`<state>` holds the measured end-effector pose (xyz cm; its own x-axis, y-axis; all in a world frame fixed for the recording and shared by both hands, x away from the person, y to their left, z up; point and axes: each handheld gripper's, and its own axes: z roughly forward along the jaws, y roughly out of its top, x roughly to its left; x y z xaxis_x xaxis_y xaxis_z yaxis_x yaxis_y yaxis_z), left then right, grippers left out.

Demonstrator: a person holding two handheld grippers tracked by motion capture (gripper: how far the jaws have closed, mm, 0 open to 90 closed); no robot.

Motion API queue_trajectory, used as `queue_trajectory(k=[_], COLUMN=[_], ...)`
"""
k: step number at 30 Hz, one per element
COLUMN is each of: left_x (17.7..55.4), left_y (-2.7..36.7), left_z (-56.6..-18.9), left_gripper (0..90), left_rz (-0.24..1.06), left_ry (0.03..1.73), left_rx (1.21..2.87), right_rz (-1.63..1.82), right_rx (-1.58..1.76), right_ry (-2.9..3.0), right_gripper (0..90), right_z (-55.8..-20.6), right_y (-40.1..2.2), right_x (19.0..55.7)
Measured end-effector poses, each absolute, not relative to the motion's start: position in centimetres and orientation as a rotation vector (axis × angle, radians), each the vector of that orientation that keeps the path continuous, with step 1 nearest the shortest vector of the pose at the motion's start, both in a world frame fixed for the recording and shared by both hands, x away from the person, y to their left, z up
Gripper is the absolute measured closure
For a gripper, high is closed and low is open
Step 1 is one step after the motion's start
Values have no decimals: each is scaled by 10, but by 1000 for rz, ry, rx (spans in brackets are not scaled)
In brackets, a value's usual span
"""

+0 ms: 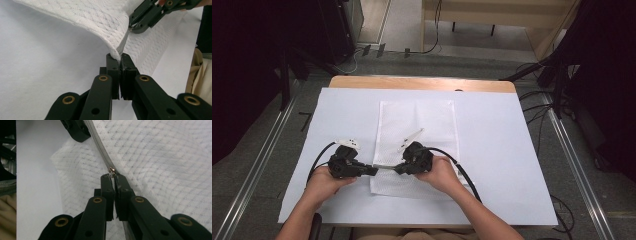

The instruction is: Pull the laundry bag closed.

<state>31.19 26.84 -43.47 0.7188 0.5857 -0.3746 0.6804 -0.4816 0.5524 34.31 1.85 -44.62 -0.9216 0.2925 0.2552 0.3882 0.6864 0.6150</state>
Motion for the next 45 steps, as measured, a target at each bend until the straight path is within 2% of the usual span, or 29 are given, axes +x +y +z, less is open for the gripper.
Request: queue_trajectory(k=[45], left_x=[309], left_y=[272], left_z=[-435], left_gripper=[883], left_rz=[-167], left_ry=[940], left_rx=[2204], right_rz=[-1104], right_rx=[-646], right_ry=[-2716], right_gripper=[884], right_z=[-445], right_y=[-29], right_x=[345])
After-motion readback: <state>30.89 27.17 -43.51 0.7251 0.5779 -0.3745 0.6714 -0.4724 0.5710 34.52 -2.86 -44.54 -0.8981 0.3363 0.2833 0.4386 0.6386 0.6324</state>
